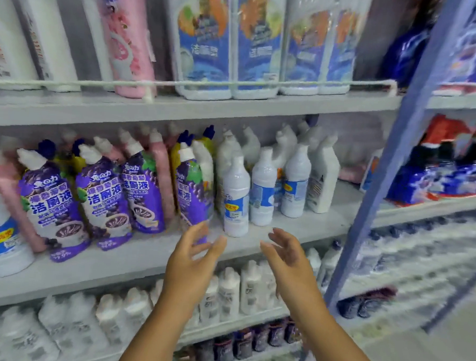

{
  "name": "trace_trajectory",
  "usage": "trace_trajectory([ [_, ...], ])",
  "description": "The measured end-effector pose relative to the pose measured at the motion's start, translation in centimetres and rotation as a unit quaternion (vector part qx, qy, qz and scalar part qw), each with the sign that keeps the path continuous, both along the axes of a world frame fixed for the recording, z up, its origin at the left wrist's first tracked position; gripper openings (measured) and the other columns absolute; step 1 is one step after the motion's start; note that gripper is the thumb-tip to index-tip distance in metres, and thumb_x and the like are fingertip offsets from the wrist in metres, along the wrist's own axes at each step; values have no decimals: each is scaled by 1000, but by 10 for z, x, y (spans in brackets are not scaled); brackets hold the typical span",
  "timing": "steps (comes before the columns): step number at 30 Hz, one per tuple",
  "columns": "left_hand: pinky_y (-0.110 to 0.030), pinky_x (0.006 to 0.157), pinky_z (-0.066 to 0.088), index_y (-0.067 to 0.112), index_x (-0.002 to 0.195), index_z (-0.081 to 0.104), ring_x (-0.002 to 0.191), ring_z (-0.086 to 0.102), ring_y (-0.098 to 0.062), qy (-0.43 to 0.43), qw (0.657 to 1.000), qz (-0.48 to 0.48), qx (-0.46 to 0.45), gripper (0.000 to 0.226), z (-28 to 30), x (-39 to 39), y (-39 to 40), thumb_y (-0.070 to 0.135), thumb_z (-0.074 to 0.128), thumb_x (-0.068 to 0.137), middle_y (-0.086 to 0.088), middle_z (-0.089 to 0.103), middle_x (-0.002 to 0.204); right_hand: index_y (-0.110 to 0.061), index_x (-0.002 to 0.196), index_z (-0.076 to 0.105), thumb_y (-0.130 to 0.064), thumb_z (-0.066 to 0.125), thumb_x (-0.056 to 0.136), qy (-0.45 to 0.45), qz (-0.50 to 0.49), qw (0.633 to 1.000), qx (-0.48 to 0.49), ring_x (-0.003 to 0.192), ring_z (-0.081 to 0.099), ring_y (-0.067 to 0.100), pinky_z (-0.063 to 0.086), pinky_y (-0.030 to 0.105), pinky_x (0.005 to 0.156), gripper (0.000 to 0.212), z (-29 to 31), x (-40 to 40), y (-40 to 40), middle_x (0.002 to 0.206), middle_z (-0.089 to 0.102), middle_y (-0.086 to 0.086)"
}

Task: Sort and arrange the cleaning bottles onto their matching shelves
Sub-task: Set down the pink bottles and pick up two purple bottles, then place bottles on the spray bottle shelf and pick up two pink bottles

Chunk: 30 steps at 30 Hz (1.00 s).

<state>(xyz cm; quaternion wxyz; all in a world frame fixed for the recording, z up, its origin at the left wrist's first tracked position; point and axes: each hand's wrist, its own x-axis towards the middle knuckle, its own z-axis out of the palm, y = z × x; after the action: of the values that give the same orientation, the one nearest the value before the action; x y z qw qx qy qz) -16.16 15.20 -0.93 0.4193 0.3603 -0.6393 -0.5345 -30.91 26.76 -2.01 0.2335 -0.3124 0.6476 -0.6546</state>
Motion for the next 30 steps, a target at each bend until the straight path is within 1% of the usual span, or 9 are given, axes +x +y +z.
trace_trajectory([
  [2,-7,74,48,33,128,61,101,63,13,0,1000,-26,-1,42,1,-39,31,36,74,89,19,64,127,-45,134,46,-47,64,95,-11,-10,1000,11,117,53,-11,47,23,94,42,4,-39,43,130,52,-30],
  [5,-28,83,53,36,120,62,111,65,-3,-4,998,-53,17,32,6,-94,73,38,72,89,19,64,127,-44,136,47,-48,64,95,-26,-40,999,16,115,53,-11,46,26,97,45,10,-96,105,131,54,-27],
  [9,-21,77,49,34,122,62,107,64,3,-10,996,-84,21,29,11,-158,124,32,69,94,19,65,124,-41,139,48,-50,63,94,-52,-74,996,25,120,57,2,46,33,97,49,19,-161,170,131,56,-23],
  [12,-10,72,47,37,122,61,95,63,16,-18,992,-119,23,30,14,-202,154,33,69,94,24,64,123,-38,133,54,-42,65,96,-42,-100,994,13,112,60,-3,48,25,89,39,20,-200,193,129,60,-19],
  [15,-15,81,48,40,118,61,97,63,16,-31,989,-142,23,29,12,-248,171,35,71,92,24,65,123,-39,129,56,-40,66,95,-36,-121,992,0,113,62,-2,50,23,86,36,19,-238,202,128,62,-19],
  [19,-9,77,48,45,116,60,97,64,15,-34,984,-173,32,29,9,-314,177,37,72,91,33,69,106,-40,133,53,-41,66,96,-24,-123,992,7,111,61,-8,47,17,81,39,22,-293,196,127,60,-22],
  [22,-16,86,48,40,119,62,102,65,12,-12,985,-172,28,30,2,-370,167,33,72,91,28,68,116,-41,133,53,-38,66,96,-7,-116,993,9,103,61,-16,48,19,85,39,24,-342,183,129,60,-23],
  [25,-14,83,49,37,117,62,106,67,4,20,985,-169,31,27,-2,-430,154,26,70,93,20,68,121,-41,133,54,-38,66,96,15,-121,992,20,104,60,-17,48,19,89,39,27,-393,171,130,61,-24],
  [30,-27,87,54,38,116,59,104,66,2,53,992,-112,24,31,8,-528,128,21,72,93,16,68,120,-38,132,57,-38,69,95,40,-140,989,41,108,60,-15,50,14,81,39,40,-477,153,129,61,-23],
])
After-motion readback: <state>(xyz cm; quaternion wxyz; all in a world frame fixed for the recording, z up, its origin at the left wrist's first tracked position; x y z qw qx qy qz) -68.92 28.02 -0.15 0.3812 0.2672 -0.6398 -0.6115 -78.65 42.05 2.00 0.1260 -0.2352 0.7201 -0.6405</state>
